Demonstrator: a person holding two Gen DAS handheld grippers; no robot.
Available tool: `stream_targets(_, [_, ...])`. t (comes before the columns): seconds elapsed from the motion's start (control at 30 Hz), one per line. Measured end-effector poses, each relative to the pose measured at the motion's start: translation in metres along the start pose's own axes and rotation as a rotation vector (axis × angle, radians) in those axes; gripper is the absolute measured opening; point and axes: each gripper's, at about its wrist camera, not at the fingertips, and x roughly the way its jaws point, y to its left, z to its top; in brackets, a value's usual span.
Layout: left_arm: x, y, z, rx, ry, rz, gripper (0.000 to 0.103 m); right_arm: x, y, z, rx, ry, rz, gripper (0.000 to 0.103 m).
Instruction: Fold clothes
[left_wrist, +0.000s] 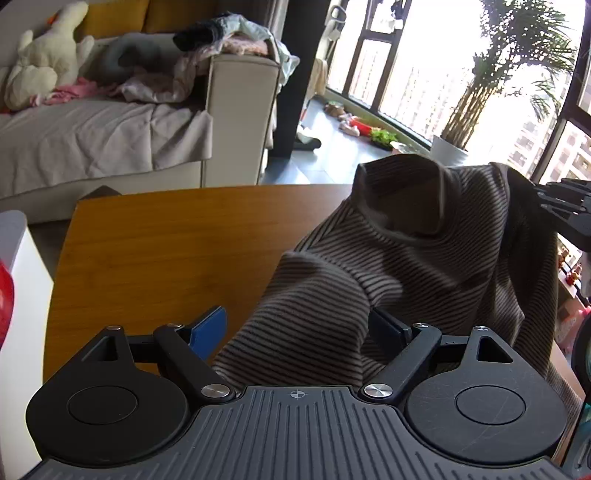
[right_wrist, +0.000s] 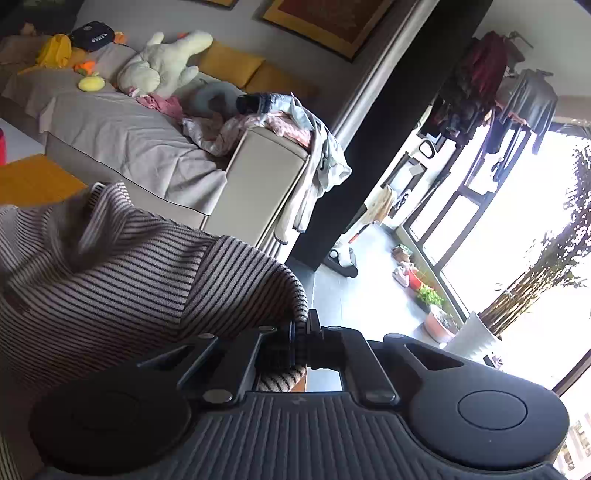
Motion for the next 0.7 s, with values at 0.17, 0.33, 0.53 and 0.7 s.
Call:
stream_targets(0.17, [0.024,-0.008,-0.002,0.058,0.056,0.062,0.028,0.072,0.011,-0.031,0.033,0.099,0.014,0.005])
stream_targets(0.33, [0.026,-0.005,0.027,0.274,-0.111,0.523,0.006,0.092,-0.002,-0.049,0.057,0.163,-0.049,0.012])
stream_targets(0.53, [-0.044,-0.004,0.012,0.123,-0.158,0.387,0.068,-0.006,-0.024,-0.052,0.101,0.028,0.01,0.038])
stream_targets(0.7, [-0.091,-0.037,-0.03,0.133,-0.183,0.241,0.096,-0.126,0.014,-0.066,0.08,-0.086,0.402,0.035])
